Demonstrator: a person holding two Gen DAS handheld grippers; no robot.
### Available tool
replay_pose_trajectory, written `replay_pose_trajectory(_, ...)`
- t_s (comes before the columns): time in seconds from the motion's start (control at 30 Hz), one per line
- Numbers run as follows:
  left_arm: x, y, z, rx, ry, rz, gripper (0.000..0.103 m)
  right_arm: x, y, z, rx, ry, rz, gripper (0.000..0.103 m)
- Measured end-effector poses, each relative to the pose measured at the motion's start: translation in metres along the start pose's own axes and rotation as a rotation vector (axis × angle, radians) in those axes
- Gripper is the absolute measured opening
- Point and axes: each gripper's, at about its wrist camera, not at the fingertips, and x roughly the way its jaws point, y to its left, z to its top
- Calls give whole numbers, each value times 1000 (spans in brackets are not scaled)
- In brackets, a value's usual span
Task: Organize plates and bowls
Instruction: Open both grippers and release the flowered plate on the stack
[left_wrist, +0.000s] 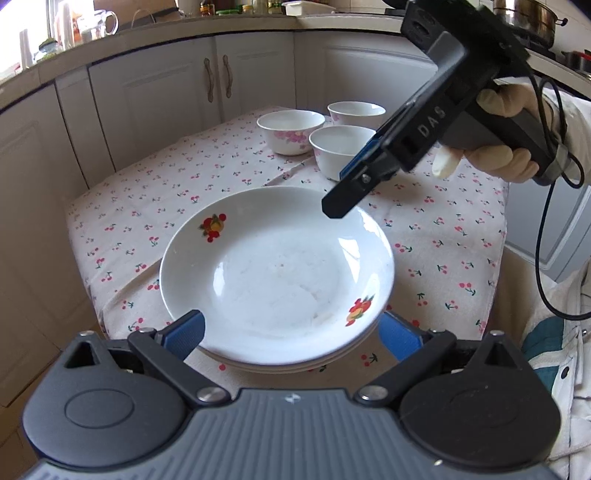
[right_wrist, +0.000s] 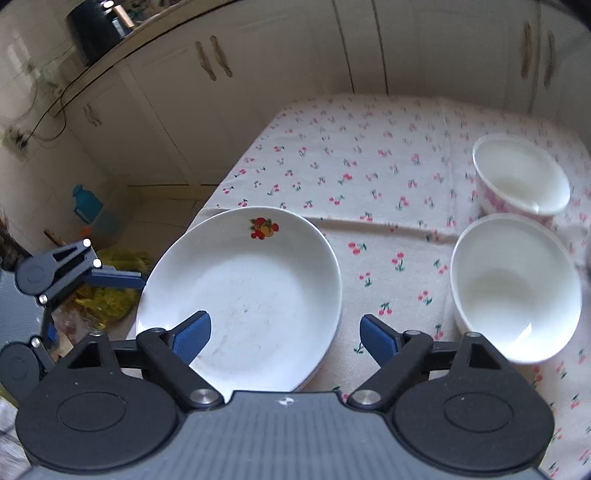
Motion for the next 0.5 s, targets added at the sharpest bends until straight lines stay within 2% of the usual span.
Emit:
replay_pose_trajectory(0.2,-13,-2,2,-69,-56,42,100,-9,20,-5,-90,-52,-35,99)
replay_pose_trajectory(0.4,-25,-11,7,-135,-100,163,101,-25,28,-16,-155,-134,-84,103)
replay_pose_trajectory(0.5,-31,-22,10,-166,-152,205,101,-37,26,-26,-163,-188,-97,103)
